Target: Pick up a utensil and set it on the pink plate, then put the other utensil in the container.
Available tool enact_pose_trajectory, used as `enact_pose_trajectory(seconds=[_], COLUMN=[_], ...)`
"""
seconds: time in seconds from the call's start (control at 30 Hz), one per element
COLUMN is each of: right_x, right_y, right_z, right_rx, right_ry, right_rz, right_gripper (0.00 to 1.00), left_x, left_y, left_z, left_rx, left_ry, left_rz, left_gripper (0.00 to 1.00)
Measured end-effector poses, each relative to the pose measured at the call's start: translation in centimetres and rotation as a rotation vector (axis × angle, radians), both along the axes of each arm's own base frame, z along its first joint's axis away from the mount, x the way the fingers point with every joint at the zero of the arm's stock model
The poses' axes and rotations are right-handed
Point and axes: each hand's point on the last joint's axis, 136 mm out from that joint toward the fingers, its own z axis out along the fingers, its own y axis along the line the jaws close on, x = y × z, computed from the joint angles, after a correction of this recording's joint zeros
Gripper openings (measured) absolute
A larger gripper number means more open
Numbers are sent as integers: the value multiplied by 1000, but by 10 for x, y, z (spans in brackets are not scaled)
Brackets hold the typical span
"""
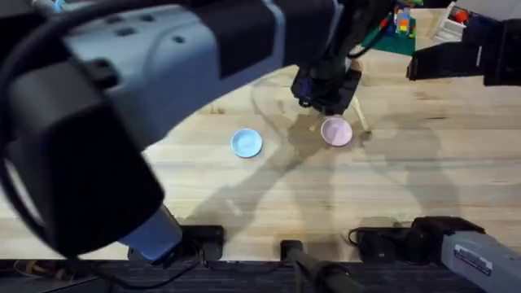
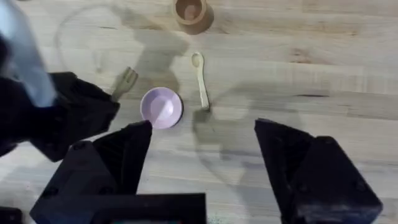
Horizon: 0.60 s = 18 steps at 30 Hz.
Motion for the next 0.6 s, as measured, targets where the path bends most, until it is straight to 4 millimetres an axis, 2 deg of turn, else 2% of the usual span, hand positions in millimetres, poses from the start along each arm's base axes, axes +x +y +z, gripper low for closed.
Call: enact_pose_trajectory(seconds=[0.3,0.6], right_x=[0,0], right_y=[0,0], right_z=[0,0], right_rx=[0,0], right_ry=[0,0], right_rz=[0,0], right_gripper=[995,994], left_x=[4,0], left_y=[-22,-32], left_z=[-35,-58], left_rx=[-17,-18], left_ry=[47,94], left_rz=[-19,-34], left_gripper=[42,41])
